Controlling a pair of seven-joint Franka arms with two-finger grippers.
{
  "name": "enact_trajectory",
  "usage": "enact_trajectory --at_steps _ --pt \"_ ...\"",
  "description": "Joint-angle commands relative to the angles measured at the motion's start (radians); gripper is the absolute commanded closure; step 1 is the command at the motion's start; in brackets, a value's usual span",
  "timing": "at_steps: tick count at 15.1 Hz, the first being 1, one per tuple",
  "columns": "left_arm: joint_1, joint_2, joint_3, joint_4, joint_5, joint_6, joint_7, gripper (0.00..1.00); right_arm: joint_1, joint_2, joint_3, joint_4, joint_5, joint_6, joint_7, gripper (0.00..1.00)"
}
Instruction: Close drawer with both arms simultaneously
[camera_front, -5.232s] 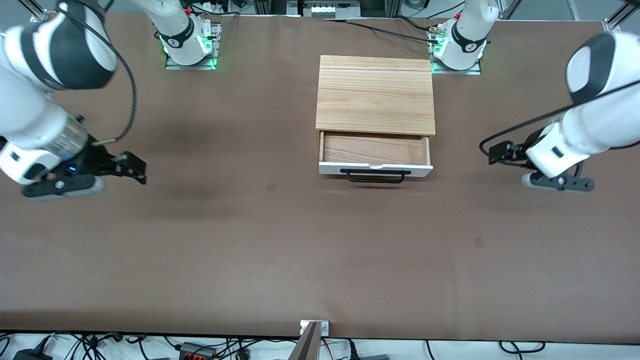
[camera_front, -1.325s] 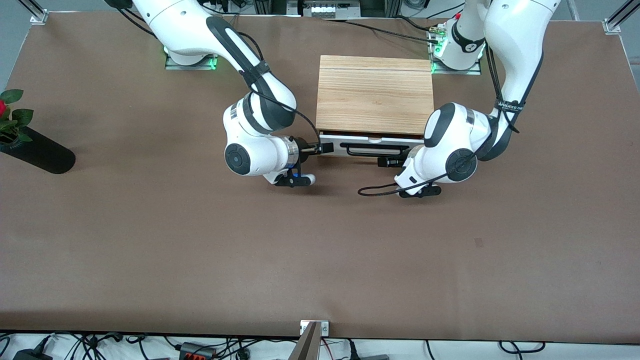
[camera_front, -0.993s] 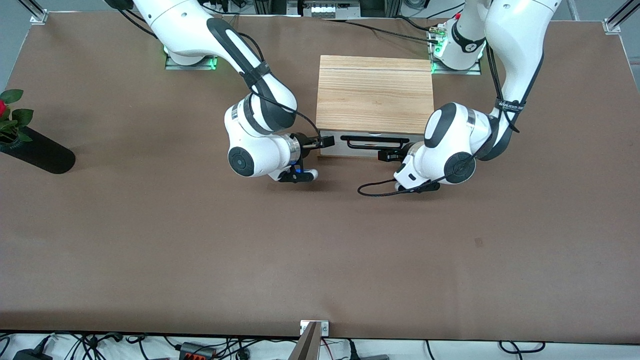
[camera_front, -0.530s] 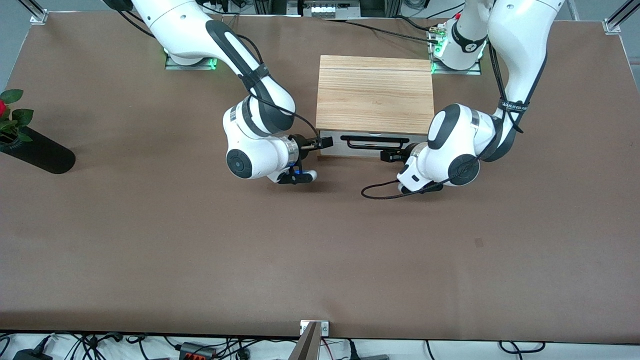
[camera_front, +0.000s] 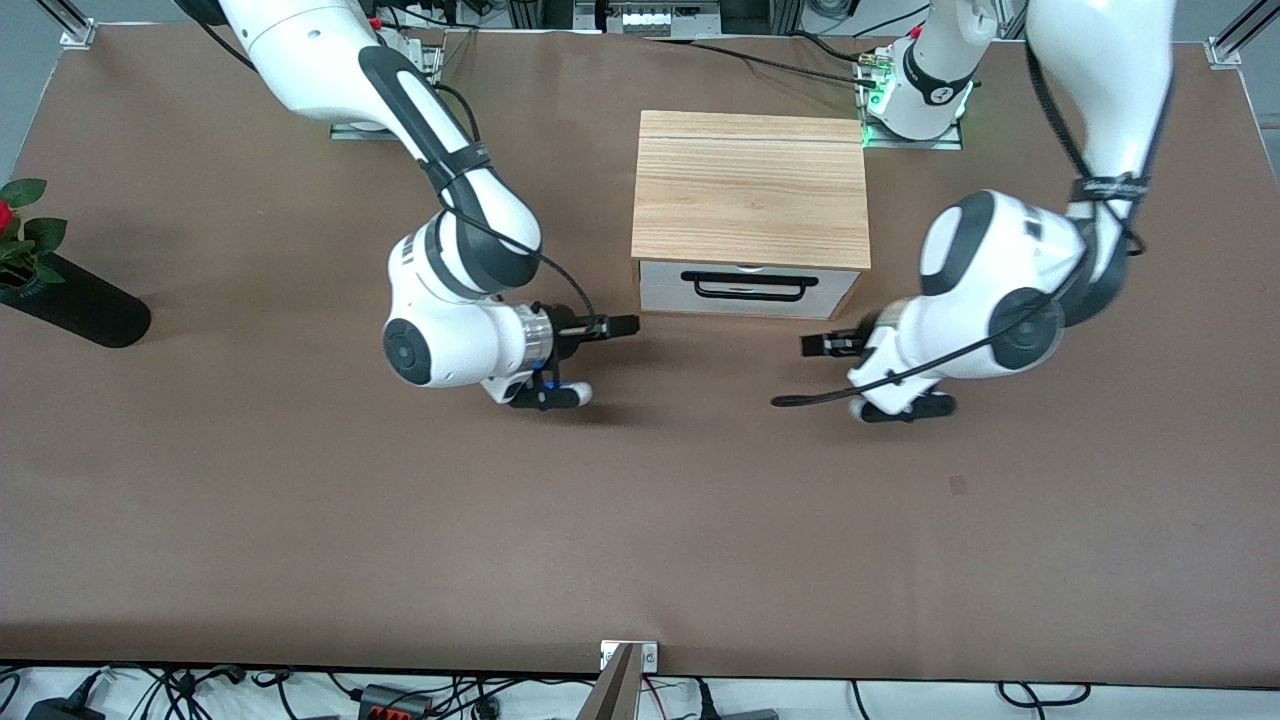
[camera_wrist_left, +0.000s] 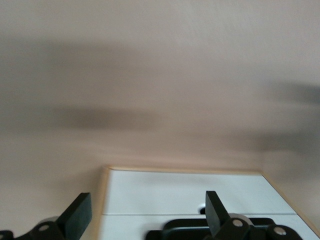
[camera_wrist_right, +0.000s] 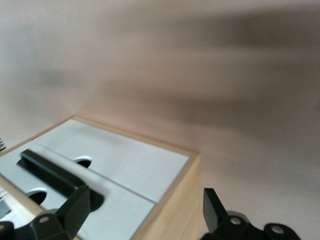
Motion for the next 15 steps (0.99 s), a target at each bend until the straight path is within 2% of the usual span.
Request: enact_trajectory --at_steps 1,4,7,9,11,12,15 --pt "0.025 0.0 0.003 0.125 0.149 -0.131 0.044 0.0 -0.002 -0.001 -0.054 0.066 -0.066 -0.064 -0.01 0.0" --pt "0.05 -0.005 0.001 0.223 0.245 -0.285 0.135 0.0 -0.001 -0.002 -0.17 0.164 -0.07 -0.187 -0.006 0.0" --pt "0.061 -0.075 0.047 0.216 0.242 -0.354 0.243 0.0 -0.001 -0.002 -0.3 0.257 -0.107 -0.32 -0.008 0.0" --pt "0.083 -0.158 0.073 0.143 0.229 -0.362 0.317 0.0 -0.014 -0.005 -0.395 0.317 -0.119 -0.383 -0.017 0.0" --pt "0.116 -0.257 0.11 0.034 0.158 -0.289 0.326 0.0 -0.016 -0.039 -0.495 0.344 -0.121 -0.433 -0.028 0.0" --pt "0.116 -0.329 0.141 -0.052 0.147 -0.224 0.325 0.0 -0.018 -0.059 -0.527 0.344 -0.119 -0.45 -0.049 0.0" --pt "0.119 -0.474 0.155 -0.241 0.15 -0.051 0.324 0.0 -0.047 -0.117 -0.587 0.344 -0.121 -0.47 -0.088 0.0"
